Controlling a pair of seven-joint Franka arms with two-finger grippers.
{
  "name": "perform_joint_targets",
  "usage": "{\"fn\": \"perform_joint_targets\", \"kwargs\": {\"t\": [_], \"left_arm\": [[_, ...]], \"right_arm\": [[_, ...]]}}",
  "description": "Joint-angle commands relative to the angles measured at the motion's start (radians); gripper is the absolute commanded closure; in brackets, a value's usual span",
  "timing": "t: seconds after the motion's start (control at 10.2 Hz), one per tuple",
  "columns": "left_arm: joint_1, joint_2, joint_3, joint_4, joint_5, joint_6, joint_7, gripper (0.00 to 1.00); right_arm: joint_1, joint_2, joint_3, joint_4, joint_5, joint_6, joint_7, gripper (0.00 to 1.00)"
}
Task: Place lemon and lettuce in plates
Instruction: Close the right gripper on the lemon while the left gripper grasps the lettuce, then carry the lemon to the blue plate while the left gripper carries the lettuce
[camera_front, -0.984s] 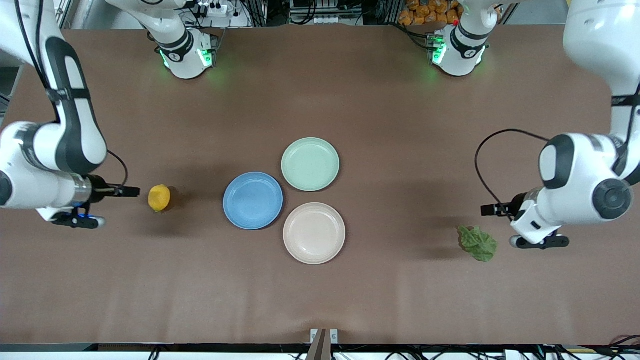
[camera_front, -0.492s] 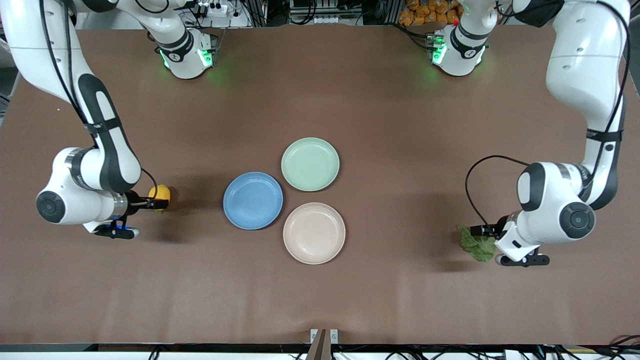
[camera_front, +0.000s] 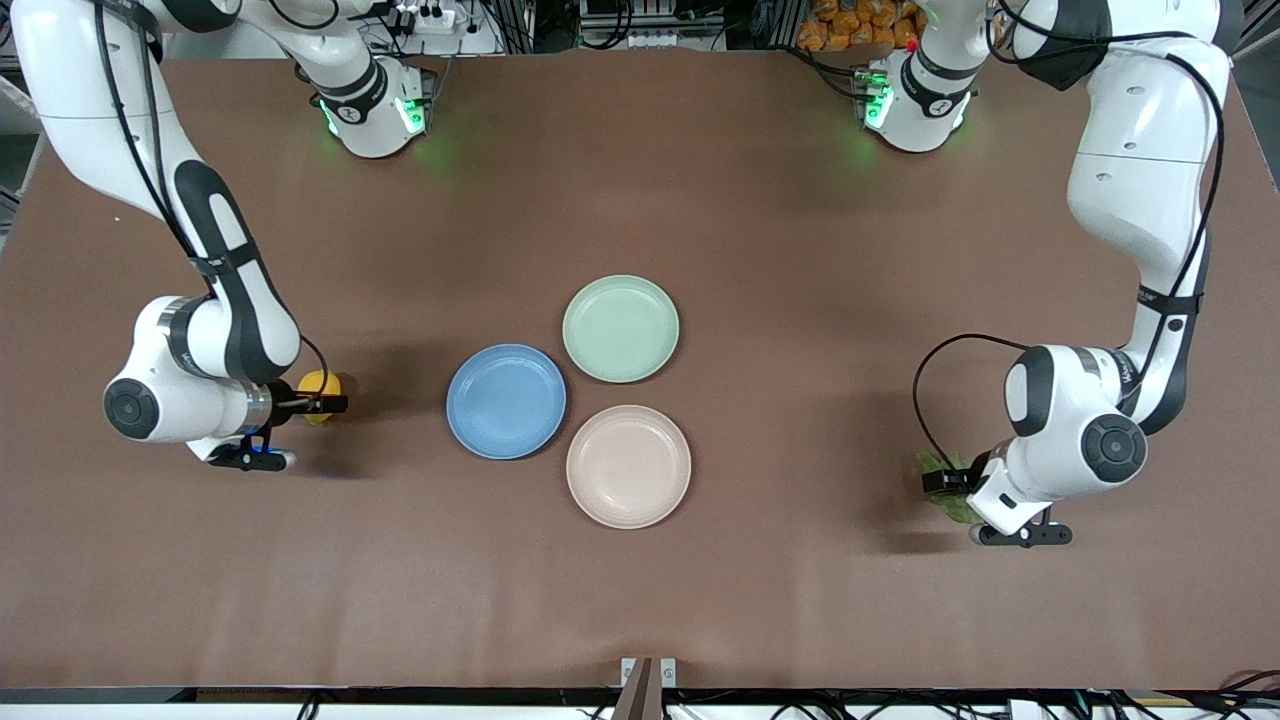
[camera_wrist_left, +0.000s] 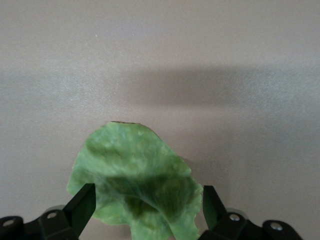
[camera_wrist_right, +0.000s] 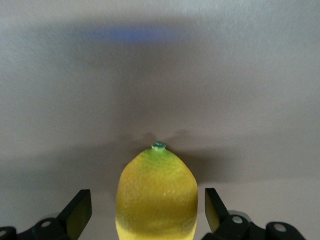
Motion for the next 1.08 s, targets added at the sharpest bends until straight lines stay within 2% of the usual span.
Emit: {"fn": "perform_joint_targets", "kwargs": {"t": [0.0, 0.1, 0.2, 0.3, 0.39, 0.49, 0.59, 0.69, 0.89, 0.98], "left_arm": [[-0.005, 0.016, 0.005, 0.016, 0.036, 0.007, 0.016, 0.33], [-0.006, 0.014, 0.005, 0.013, 0.056, 0.007, 0.018, 0.78], [-0.008, 0.01, 0.004, 0.01, 0.062, 0.007, 0.007, 1.0], [-0.009, 0.01, 0.002, 0.01, 0.063, 0.007, 0.003, 1.0], [-0.023, 0.008, 0.002, 0.01, 0.059, 0.007, -0.002, 1.0], [-0.052, -0.003, 0.005, 0.01, 0.061, 0.001, -0.028, 1.0], [-0.074, -0.033, 0.004, 0.01, 0.061, -0.04, -0.068, 1.0], [-0.098, -0.064, -0.004, 0.019, 0.049, -0.112, -0.105, 1.0], [-0.179, -0.13, -0.018, 0.021, 0.043, -0.148, -0.186, 1.0], [-0.207, -0.136, -0.032, 0.021, 0.018, -0.151, -0.248, 1.0]], "right_arm": [[-0.013, -0.006, 0.004, -0.026, 0.022, 0.014, -0.024, 0.38], [-0.013, -0.006, 0.004, -0.024, 0.022, 0.005, -0.024, 0.65], [-0.013, -0.015, 0.004, -0.018, 0.022, 0.001, -0.037, 0.81], [-0.004, -0.023, 0.007, -0.007, 0.025, -0.018, -0.07, 1.0], [0.002, -0.023, 0.025, 0.041, 0.043, -0.072, -0.064, 1.0], [0.009, -0.017, 0.054, 0.107, 0.104, -0.134, -0.016, 1.0], [0.053, -0.009, 0.057, 0.152, 0.127, -0.143, 0.094, 1.0], [0.102, -0.003, 0.059, 0.173, 0.132, -0.138, 0.174, 1.0], [0.163, 0.058, 0.109, 0.248, 0.199, -0.115, 0.355, 1.0], [0.2, 0.073, 0.123, 0.258, 0.201, -0.071, 0.429, 1.0]]}}
